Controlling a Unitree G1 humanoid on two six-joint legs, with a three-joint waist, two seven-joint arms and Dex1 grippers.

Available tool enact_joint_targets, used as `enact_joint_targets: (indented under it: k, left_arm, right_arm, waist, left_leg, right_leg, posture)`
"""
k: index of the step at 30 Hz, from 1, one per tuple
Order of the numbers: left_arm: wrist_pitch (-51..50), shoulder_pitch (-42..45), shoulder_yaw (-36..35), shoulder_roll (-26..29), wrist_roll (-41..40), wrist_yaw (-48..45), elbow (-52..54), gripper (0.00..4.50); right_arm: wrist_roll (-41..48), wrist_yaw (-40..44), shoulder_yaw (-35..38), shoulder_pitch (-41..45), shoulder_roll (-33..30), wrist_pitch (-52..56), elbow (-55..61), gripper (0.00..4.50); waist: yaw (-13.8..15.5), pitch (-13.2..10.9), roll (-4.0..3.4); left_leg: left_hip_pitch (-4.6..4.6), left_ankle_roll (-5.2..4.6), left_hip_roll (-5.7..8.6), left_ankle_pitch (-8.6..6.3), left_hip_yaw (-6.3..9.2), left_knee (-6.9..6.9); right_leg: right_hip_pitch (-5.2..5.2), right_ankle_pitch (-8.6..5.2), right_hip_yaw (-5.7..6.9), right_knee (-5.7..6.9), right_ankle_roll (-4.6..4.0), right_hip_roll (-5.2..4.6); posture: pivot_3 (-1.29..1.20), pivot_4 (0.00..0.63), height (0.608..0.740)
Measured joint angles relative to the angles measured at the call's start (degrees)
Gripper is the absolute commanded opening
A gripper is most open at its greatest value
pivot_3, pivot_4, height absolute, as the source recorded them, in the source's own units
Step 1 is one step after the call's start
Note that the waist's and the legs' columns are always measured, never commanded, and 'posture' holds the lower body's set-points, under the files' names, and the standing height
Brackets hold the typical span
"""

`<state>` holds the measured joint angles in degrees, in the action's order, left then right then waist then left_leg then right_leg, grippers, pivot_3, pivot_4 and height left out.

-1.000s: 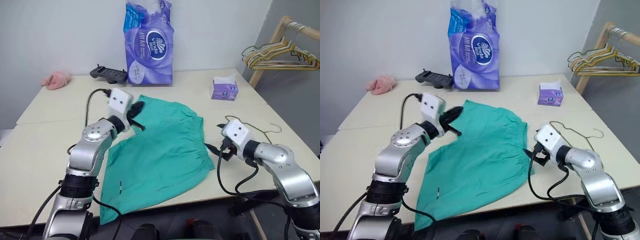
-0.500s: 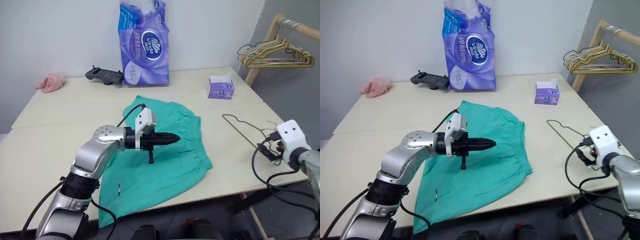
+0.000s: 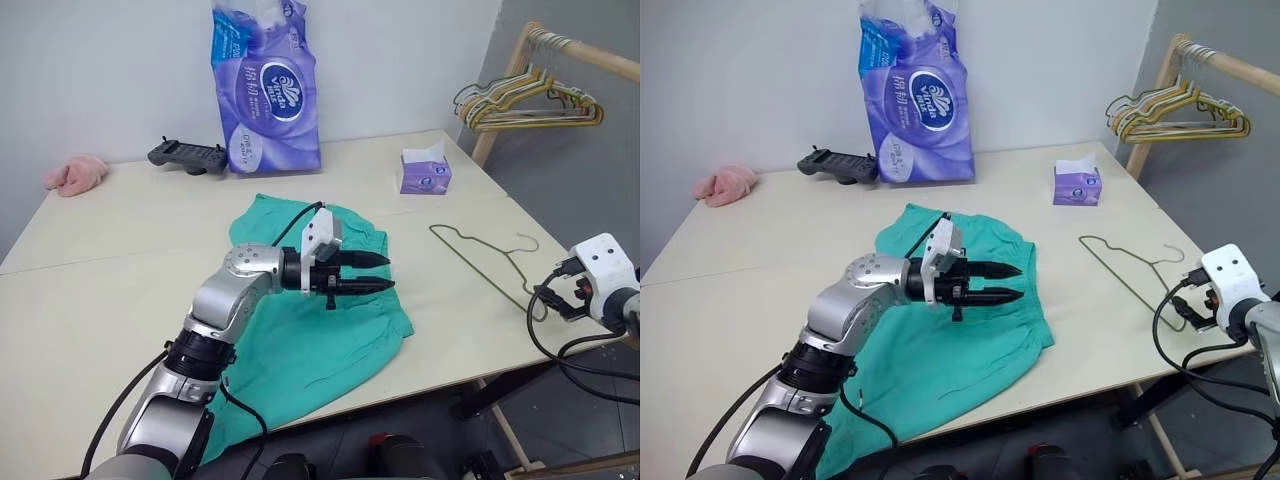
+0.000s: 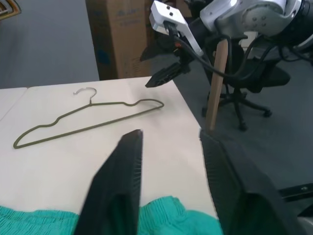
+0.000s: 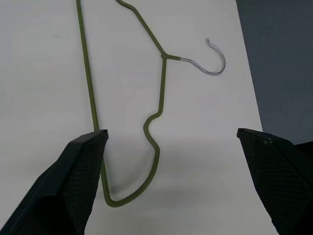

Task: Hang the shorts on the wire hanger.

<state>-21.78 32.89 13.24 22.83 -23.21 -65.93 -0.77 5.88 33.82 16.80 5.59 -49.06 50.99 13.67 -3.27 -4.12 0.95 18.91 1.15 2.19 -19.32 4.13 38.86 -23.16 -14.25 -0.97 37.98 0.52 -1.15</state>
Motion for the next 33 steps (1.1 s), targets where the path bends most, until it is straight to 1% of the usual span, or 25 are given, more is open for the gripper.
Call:
enact_joint_targets:
  k: [4, 7, 11, 15, 23, 30, 33]
  left_arm:
    - [6.0, -0.2, 1.2, 1.2, 5.1, -0.1, -3.6, 4.46]
    - [9.6, -0.1, 2.3, 0.9, 8.3, 0.3, -6.6, 4.46]
    - [10.8, 0.9, 2.4, -0.1, 9.6, 0.5, -7.2, 4.46]
    - [10.7, 1.6, 2.5, -1.9, 9.8, 1.2, -6.5, 4.46]
    - [8.3, 1.6, 2.5, -2.8, 9.4, 1.4, -3.7, 4.46]
    - [7.1, 1.5, 2.5, -2.8, 8.9, 1.4, -2.4, 4.46]
    - [7.0, 1.5, 2.5, -2.7, 8.6, 1.4, -1.6, 4.46]
  right_arm:
    - [0.4, 1.1, -1.0, 2.1, -0.3, 0.1, -2.8, 4.5]
    - [0.6, 2.8, -3.4, 4.7, -1.7, -0.4, -6.8, 4.5]
    - [1.1, 5.9, -6.5, 8.9, -2.8, -2.0, -14.2, 4.5]
    - [0.5, 7.9, -9.5, 12.1, -3.3, -5.8, -22.1, 4.5]
    - [-1.3, 11.7, -15.0, 21.7, -3.1, -12.8, -39.8, 4.5]
    - [-1.4, 13.8, -16.7, 27.8, -1.3, -14.4, -49.8, 4.5]
    - [-1.8, 14.6, -17.0, 29.2, -0.6, -14.5, -52.9, 4.5]
  waist:
    - [0.0, 0.0, -0.01]
    - [0.0, 0.0, -0.01]
    - [0.0, 0.0, 0.01]
    - [0.0, 0.0, -0.01]
    - [0.0, 0.0, -0.03]
    - [0.0, 0.0, -0.04]
    - [0.1, 0.0, -0.04]
  left_leg:
    - [-0.02, 0.0, 0.03, 0.0, -0.03, 0.0]
    - [0.0, 0.0, 0.04, 0.0, -0.03, 0.01]
    - [0.0, -0.01, 0.05, 0.0, -0.05, 0.03]
    - [0.01, -0.08, 0.03, -0.04, -0.06, 0.04]
    - [-0.01, -0.09, 0.0, -0.05, -0.07, 0.03]
    - [0.0, -0.09, 0.01, -0.05, -0.07, 0.03]
    - [-0.01, -0.09, 0.01, -0.05, -0.07, 0.03]
  right_leg:
    - [0.0, 0.0, -0.01, -0.01, 0.0, 0.01]
    - [0.0, 0.0, 0.0, -0.01, 0.0, 0.0]
    - [0.0, 0.02, -0.01, -0.02, 0.01, -0.03]
    - [0.0, 0.02, -0.01, 0.0, 0.02, -0.07]
    - [0.0, 0.03, -0.02, 0.02, 0.01, -0.1]
    - [0.0, 0.03, -0.01, 0.02, 0.01, -0.12]
    - [0.0, 0.03, -0.02, 0.02, 0.0, -0.14]
  posture:
    - [-0.14, 0.036, 0.74]
    - [-0.13, 0.041, 0.74]
    - [-0.12, 0.042, 0.74]
    - [-0.11, 0.045, 0.74]
    - [-0.09, 0.054, 0.74]
    - [-0.08, 0.06, 0.74]
    - [-0.07, 0.062, 0.74]
